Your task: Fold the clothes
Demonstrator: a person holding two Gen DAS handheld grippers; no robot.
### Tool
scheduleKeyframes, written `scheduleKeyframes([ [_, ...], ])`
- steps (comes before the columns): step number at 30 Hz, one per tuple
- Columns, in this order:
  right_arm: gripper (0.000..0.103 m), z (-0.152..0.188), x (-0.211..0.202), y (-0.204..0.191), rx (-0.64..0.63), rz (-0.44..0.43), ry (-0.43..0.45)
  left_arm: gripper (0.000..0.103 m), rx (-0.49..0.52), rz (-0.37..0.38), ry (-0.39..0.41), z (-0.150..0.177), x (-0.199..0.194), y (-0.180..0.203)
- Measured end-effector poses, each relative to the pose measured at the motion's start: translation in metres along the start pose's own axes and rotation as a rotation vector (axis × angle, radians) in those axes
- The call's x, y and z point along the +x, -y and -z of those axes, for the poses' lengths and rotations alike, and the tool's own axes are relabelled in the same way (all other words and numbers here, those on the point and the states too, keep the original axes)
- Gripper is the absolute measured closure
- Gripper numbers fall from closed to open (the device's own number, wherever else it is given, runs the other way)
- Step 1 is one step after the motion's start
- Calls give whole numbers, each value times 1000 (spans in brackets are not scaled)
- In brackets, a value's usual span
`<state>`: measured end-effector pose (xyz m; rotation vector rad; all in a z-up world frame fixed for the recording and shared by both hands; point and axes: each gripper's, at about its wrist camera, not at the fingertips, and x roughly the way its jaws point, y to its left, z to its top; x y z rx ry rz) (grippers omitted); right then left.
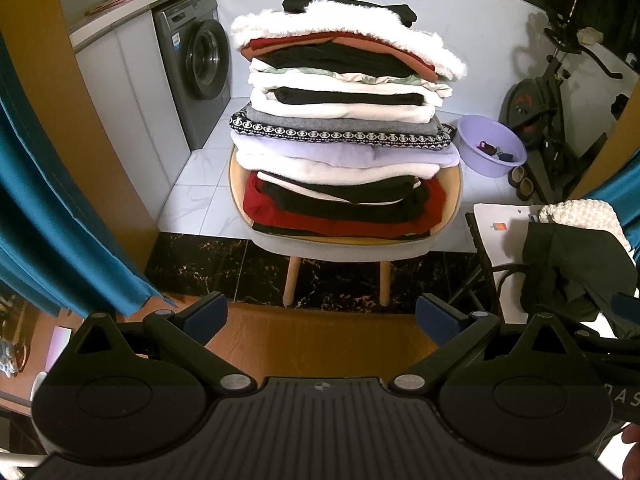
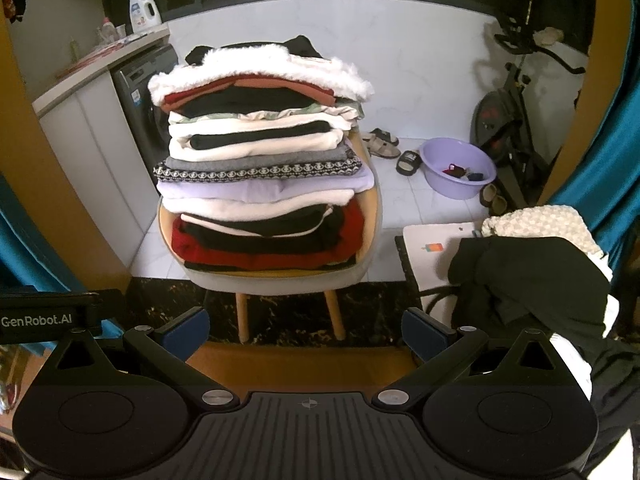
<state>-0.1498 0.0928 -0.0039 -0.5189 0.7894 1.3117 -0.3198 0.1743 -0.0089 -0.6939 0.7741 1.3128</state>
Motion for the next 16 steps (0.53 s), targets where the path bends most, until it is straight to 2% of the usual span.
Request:
scheduleKeyframes([
  [16,1,5,-2,7,-4,12,-12,1,12,5,1,6,-5,10],
])
